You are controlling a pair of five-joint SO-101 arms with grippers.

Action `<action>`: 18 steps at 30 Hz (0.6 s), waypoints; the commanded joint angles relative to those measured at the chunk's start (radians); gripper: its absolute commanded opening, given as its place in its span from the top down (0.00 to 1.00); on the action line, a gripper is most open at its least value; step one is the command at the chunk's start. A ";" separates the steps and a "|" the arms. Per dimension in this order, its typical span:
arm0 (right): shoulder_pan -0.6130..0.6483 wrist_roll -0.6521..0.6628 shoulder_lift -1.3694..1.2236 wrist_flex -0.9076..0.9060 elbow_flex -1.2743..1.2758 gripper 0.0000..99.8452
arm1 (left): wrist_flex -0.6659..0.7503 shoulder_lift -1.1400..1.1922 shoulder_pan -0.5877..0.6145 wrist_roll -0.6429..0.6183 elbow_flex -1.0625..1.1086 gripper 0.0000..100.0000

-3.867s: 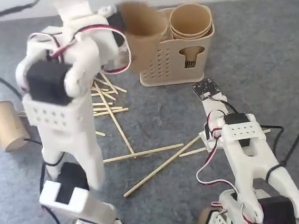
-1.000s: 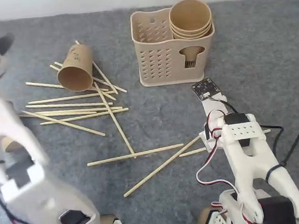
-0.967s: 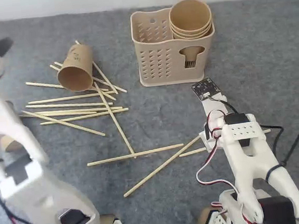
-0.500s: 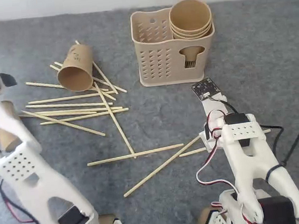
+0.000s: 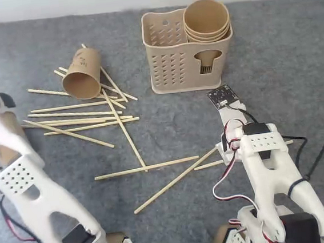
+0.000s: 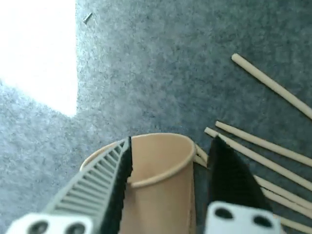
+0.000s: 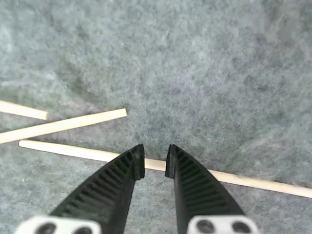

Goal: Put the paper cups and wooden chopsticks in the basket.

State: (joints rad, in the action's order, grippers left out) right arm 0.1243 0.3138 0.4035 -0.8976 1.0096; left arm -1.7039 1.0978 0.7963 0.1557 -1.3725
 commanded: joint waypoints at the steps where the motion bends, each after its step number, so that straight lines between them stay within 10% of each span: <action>1: -0.013 0.003 0.004 0.012 -0.002 0.90 | -0.054 -0.023 0.012 0.057 -0.045 0.95; 11: -0.015 0.003 0.004 0.015 -0.002 0.90 | -0.055 -0.086 0.074 0.081 0.008 0.99; 18: -0.015 0.005 0.004 0.016 -0.002 0.90 | -0.055 -0.370 0.052 0.084 0.449 0.99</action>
State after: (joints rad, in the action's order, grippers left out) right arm 0.1243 0.3138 0.4035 -0.8976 1.0096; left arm -1.7223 0.9214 0.8623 0.2248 -1.0840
